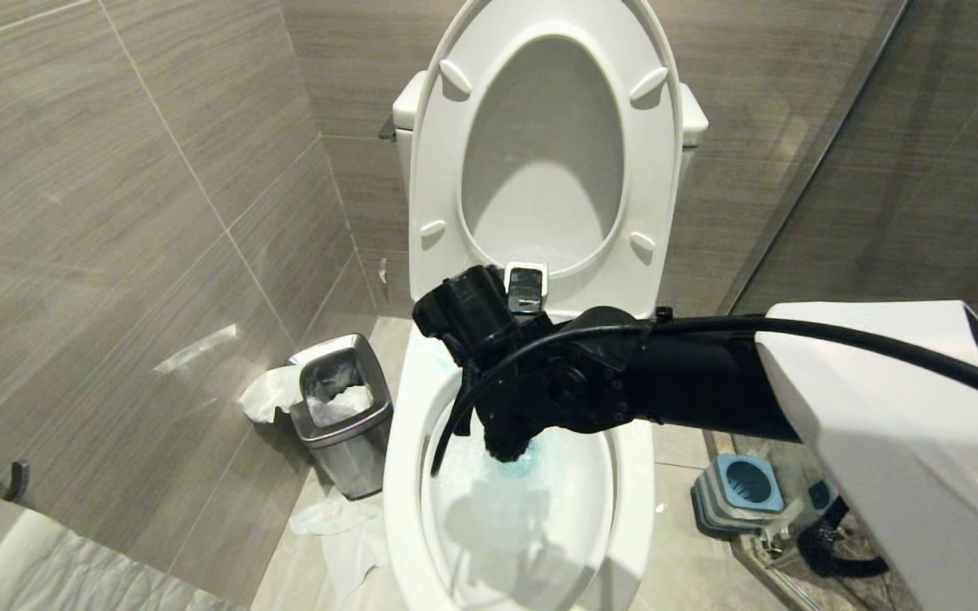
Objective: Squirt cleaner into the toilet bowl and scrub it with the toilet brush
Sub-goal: Scrub the toilet bowl
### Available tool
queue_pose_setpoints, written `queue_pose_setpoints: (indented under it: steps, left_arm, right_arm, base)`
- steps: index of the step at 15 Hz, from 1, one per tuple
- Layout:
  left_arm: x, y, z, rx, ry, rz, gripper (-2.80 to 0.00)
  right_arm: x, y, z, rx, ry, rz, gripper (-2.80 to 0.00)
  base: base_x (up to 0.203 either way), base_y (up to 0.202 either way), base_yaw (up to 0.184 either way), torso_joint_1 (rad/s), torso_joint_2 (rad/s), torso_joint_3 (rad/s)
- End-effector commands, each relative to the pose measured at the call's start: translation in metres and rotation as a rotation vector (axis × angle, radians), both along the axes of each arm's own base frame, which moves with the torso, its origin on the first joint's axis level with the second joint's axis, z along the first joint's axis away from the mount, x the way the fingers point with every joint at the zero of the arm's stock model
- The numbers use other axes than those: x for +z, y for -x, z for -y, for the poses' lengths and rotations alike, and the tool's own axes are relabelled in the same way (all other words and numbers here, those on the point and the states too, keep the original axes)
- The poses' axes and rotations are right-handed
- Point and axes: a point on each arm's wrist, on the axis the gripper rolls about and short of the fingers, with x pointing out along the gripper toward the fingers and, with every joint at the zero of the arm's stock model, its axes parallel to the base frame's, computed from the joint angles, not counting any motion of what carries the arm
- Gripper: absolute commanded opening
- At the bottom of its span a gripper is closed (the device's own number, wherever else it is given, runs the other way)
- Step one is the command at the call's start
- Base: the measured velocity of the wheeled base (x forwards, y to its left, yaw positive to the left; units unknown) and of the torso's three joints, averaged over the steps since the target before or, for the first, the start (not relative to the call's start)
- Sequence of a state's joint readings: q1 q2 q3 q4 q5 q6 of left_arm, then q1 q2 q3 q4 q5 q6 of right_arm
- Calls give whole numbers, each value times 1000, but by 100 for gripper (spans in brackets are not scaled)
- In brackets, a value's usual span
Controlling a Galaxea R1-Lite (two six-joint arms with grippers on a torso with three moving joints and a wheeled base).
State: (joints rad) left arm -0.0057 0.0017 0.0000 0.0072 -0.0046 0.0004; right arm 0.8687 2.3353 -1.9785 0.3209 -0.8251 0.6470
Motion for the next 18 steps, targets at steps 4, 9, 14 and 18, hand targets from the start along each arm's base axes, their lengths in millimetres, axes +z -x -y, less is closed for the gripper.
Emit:
queue_pose_setpoints:
  steps: [4, 9, 14, 18]
  left_arm:
    - [0, 0, 0, 0, 0, -3, -280]
    - [0, 0, 0, 1, 0, -3, -280]
    - [0, 0, 0, 0, 0, -3, -280]
    - [0, 0, 0, 0, 0, -3, -280]
  right_arm:
    - [39, 16, 19, -11, -11, 24, -280]
    - [34, 1, 35, -100, 36, 19, -280]
    - [27, -1, 22, -54, 21, 27, -280]
    - [29, 1, 10, 19, 15, 59, -280]
  base:
    - [0, 0, 0, 0, 0, 0]
    - [0, 0, 0, 0, 0, 0]
    - [0, 0, 0, 0, 0, 0]
    - [0, 0, 0, 0, 0, 0]
